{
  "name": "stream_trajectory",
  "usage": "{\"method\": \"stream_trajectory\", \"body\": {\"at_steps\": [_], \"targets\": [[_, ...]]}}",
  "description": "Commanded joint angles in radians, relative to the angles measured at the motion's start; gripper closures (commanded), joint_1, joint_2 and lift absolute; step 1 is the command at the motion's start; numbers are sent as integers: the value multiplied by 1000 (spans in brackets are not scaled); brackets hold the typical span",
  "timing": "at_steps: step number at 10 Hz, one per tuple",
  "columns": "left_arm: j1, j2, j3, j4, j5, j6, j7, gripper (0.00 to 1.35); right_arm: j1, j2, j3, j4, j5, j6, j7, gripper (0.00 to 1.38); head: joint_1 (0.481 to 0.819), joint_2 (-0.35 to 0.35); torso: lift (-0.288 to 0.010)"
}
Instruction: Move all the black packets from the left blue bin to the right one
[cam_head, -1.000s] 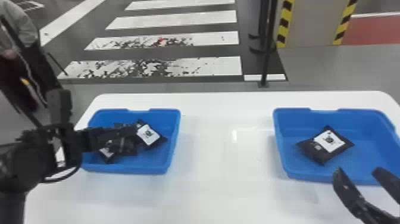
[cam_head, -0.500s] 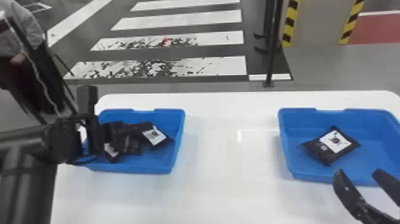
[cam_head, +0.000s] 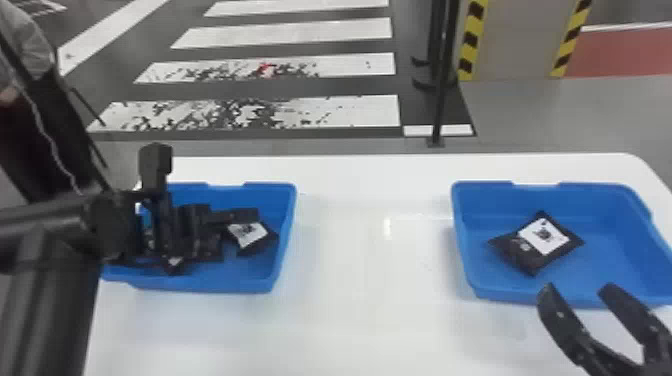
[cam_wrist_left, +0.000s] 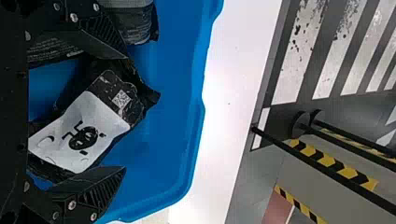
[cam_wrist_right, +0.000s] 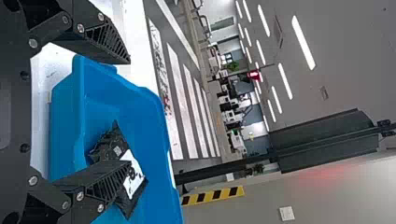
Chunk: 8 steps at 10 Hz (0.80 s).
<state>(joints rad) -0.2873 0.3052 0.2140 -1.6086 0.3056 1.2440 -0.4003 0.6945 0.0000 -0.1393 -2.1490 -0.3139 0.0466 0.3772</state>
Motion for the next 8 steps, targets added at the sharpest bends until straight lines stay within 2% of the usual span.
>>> {"method": "stream_trajectory", "body": {"at_steps": [1,2,3,4,5,6,8], "targets": [[-34,0,-23,49,-2,0,8,205,0,1,0,3,-5,0,0,292,695,126,-185],[-52,0,-32,73,-8,-2,11,252,-2,1,2,8,-13,0,0,295,695,124,-185],[-64,2,-44,103,-8,-2,11,538,-2,1,0,10,-15,0,2,298,695,121,-185],[-66,2,-48,120,-12,5,12,894,-2,1,2,10,-17,0,2,300,695,118,-185],[-64,0,-50,120,-14,30,12,1067,-2,1,0,10,-21,0,2,302,695,117,-185],[-61,0,-56,120,-26,37,12,1204,-2,1,2,12,-27,2,3,305,695,117,-185],[-49,8,-64,108,-18,-12,-14,1205,-5,1,0,17,-35,0,5,308,695,117,-185]]}}
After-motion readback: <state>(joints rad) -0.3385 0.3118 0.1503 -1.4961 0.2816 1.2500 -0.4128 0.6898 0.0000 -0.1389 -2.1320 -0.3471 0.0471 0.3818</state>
